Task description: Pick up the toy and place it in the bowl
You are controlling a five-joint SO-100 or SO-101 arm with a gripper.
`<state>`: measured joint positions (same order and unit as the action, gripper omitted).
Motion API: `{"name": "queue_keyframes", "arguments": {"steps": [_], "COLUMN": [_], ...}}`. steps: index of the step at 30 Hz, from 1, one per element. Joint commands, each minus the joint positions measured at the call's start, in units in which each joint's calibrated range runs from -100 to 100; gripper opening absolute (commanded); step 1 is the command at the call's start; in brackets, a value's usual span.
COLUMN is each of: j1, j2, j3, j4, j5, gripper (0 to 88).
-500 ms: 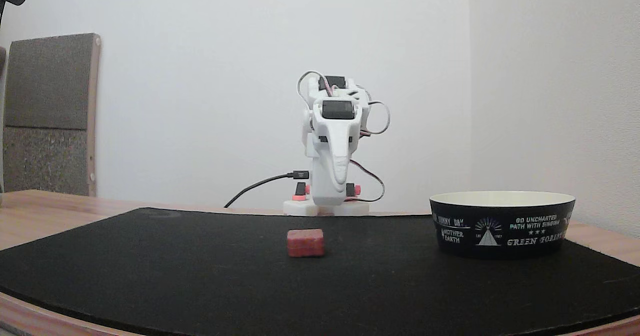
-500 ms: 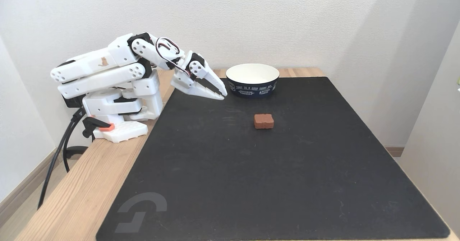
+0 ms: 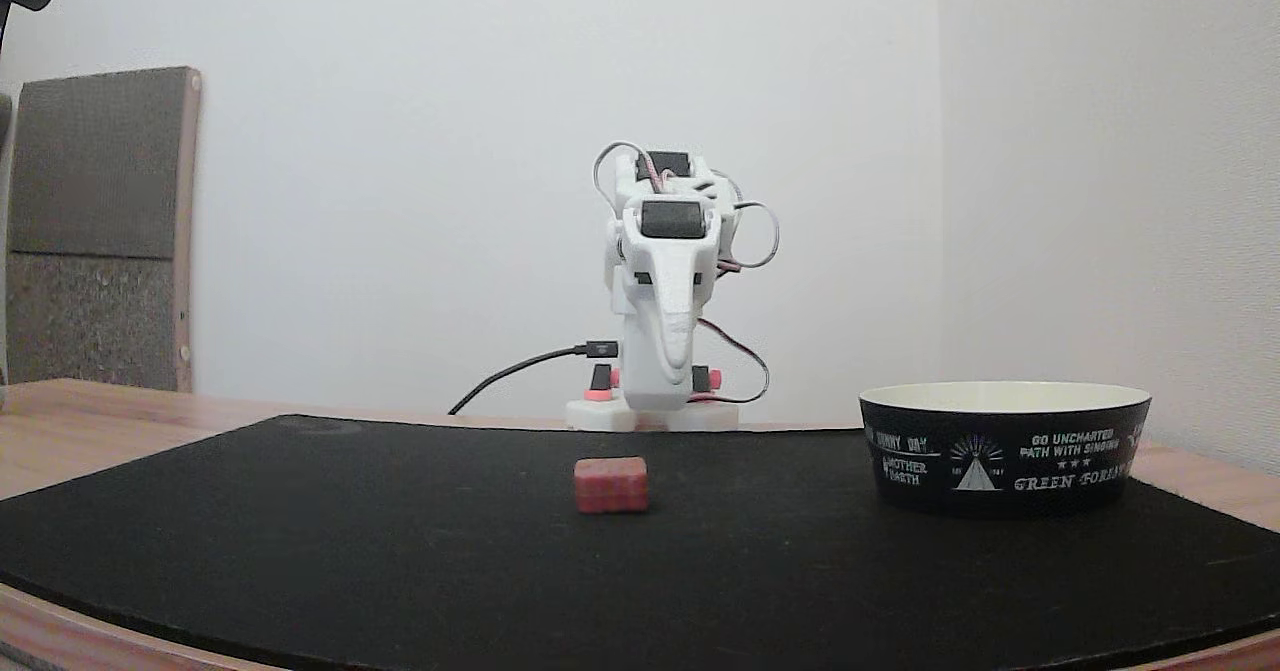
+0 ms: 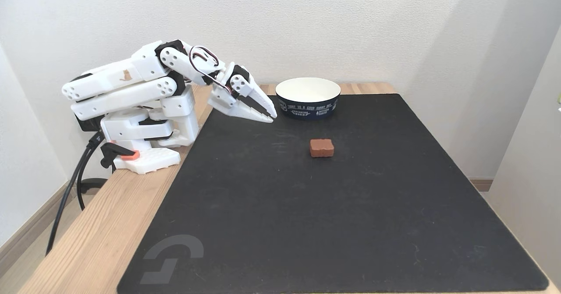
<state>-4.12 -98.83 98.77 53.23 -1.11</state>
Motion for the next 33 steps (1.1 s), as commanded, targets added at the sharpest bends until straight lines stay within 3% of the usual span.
{"name": "queue_keyframes", "arguments": {"steps": [1,24,28,29,33], "j1": [0.5,0.6,0.7,0.8,0.9], "j2": [-0.7,-0.7,-0.7,-0.7,-0.7], "j3": [0.7,0.7,0.7,0.7,0.7], "j4": [0.5,0.5,0.5,0.5,0.4], "j5": [0.2,-0.1,-0.1,-0.1,-0.1], "gripper": [4.1,4.6,18.1,25.3,33.3]}}
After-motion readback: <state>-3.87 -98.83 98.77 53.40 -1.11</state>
